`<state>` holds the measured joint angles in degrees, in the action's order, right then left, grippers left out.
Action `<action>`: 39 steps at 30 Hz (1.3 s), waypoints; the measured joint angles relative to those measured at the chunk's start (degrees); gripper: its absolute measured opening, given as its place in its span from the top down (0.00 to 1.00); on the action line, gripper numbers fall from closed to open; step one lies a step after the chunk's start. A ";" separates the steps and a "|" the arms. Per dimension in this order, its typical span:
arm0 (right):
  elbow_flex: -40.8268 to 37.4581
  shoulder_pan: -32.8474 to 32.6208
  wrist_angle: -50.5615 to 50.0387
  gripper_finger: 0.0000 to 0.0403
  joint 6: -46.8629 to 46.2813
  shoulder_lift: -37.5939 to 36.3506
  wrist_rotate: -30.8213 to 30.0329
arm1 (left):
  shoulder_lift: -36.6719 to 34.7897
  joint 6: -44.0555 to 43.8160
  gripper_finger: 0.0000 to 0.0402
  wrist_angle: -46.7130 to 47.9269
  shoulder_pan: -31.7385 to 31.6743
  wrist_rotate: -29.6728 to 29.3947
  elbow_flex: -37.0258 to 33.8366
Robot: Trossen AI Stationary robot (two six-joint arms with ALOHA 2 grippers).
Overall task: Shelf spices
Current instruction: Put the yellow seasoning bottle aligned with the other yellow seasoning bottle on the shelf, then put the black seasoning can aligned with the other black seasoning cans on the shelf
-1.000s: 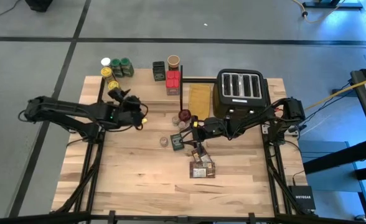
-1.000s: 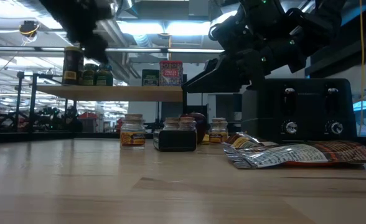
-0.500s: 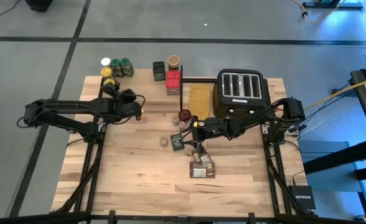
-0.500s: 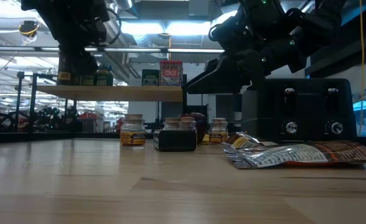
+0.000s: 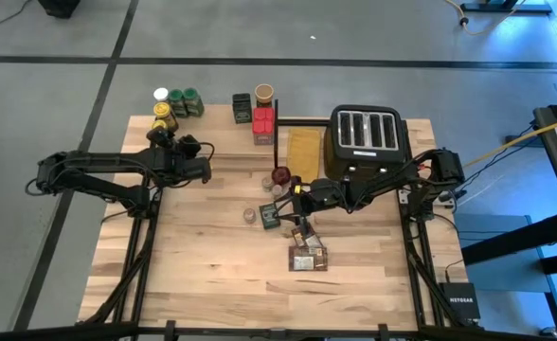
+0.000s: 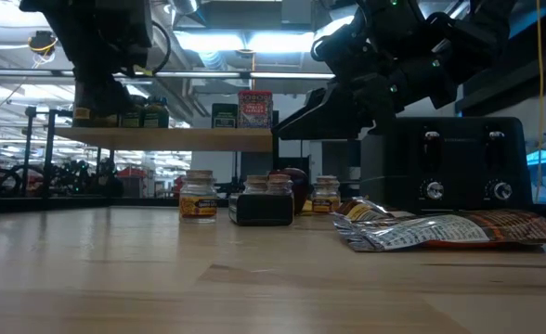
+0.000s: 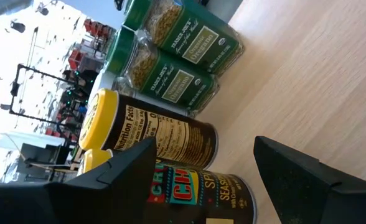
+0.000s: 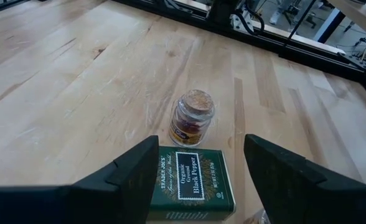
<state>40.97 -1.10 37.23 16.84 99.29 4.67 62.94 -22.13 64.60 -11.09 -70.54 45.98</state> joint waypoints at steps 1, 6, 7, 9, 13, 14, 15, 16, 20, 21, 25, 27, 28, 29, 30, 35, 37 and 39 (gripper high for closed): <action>0.00 0.00 0.00 0.40 0.00 0.00 0.00 | 0.00 -0.04 0.34 0.08 0.00 0.00 0.00; 0.00 0.00 0.02 0.40 -0.01 0.00 0.00 | 0.00 -0.44 0.34 1.50 0.00 0.00 0.00; 0.00 0.00 0.02 0.40 -0.01 0.00 0.00 | 0.00 -0.78 0.34 2.03 0.00 0.04 0.00; 0.00 0.00 0.02 0.40 -0.02 0.00 0.00 | 0.00 -1.39 0.34 3.33 0.00 0.47 0.00; 0.00 0.00 0.02 0.40 -0.02 0.00 0.00 | -0.02 -3.00 0.34 4.21 0.00 0.66 0.00; 0.00 0.00 0.02 0.40 -0.02 0.00 0.00 | -0.04 -3.02 0.34 3.85 0.00 0.68 0.00; 0.00 0.00 0.03 0.40 -0.02 0.00 0.00 | -0.04 -3.03 0.34 3.28 0.16 0.67 0.00; 0.00 0.00 0.03 0.40 -0.02 0.00 0.00 | -0.04 -3.07 0.34 3.05 0.48 0.66 0.05; 0.00 0.00 0.04 0.40 -0.02 0.00 -0.08 | -0.04 -3.42 0.34 2.47 2.98 0.76 2.26; 0.00 0.00 0.03 0.40 -0.01 0.00 -0.45 | -0.05 -3.21 0.34 2.44 3.91 0.93 3.26; 0.00 0.00 -0.68 0.40 -0.02 0.00 -2.80 | -1.27 -3.18 0.34 1.97 9.49 2.10 8.31; 0.00 0.00 -1.44 0.40 -0.02 0.00 -3.83 | -2.28 -3.25 0.34 1.09 12.85 4.40 10.49; 0.00 0.00 -1.53 0.40 -0.02 0.00 -4.59 | -3.00 -3.52 0.34 -0.24 14.79 5.82 11.08; 0.00 0.00 -1.49 0.40 -0.03 0.00 -5.13 | -3.73 -3.60 0.34 -2.30 16.83 7.48 11.23; 0.00 0.00 -1.46 0.40 -0.04 -0.05 -5.50 | -4.44 -3.40 0.34 -4.55 19.13 9.21 11.23; 0.00 -0.07 -2.58 0.40 -3.52 -1.88 -5.64 | -6.57 -3.19 0.34 -14.62 31.47 12.95 8.55; 0.00 -0.07 -4.87 0.40 -4.76 -3.39 -5.66 | -6.53 -3.58 0.34 -17.94 36.35 10.84 6.88; 0.00 -0.07 -7.22 0.40 -5.12 -4.86 -5.71 | -6.22 -3.39 0.34 -22.77 40.23 7.57 4.60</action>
<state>40.97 -1.17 30.01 11.72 94.42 -1.04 56.71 -25.52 41.83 29.14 -62.97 50.58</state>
